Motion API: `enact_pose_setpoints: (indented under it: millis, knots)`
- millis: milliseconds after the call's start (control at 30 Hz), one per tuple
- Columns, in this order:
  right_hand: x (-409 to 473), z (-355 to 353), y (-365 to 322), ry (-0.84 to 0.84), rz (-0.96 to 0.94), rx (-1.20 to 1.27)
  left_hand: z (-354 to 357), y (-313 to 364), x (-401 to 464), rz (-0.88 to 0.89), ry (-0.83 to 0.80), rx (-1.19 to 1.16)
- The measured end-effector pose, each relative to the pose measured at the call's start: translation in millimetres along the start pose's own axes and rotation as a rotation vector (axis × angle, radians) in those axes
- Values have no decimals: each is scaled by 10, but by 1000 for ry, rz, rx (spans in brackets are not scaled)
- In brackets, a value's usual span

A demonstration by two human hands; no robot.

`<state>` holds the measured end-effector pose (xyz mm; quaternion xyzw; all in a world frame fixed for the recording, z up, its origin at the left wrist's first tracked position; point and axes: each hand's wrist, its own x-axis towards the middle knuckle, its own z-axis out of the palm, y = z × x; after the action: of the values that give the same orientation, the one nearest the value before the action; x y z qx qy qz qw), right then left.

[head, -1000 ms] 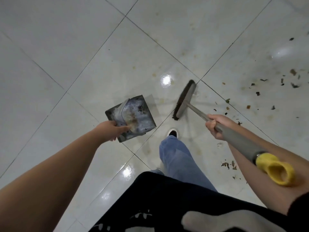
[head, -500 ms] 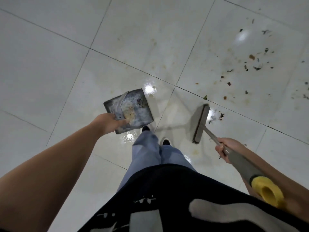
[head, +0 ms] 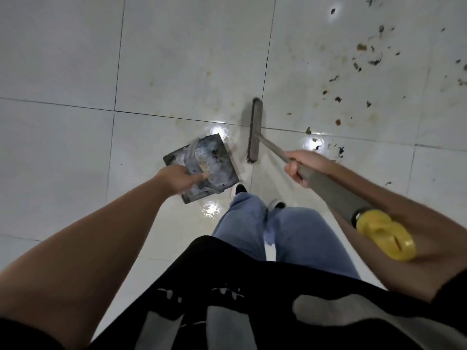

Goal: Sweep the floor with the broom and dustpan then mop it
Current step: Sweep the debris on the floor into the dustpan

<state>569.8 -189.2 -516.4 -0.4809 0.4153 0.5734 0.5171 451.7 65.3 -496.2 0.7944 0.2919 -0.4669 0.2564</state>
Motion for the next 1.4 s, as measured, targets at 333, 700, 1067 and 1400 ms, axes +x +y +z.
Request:
enact_pose_setpoints:
  millis: [333,700,1067,1400]
  knots:
    - [332,-750,-530,-142,-48,380,-220,543,240,-15,-61,20]
    - [-236,-2552,187,99,-70,740,-225,1987,351,112,-129,91]
    - [-666,-3188,618,291,-80,632,-38,2911,279,189,-63,357]
    - [-482,-2748,-234,-97,-99,572,27,3407,160,273,30,619]
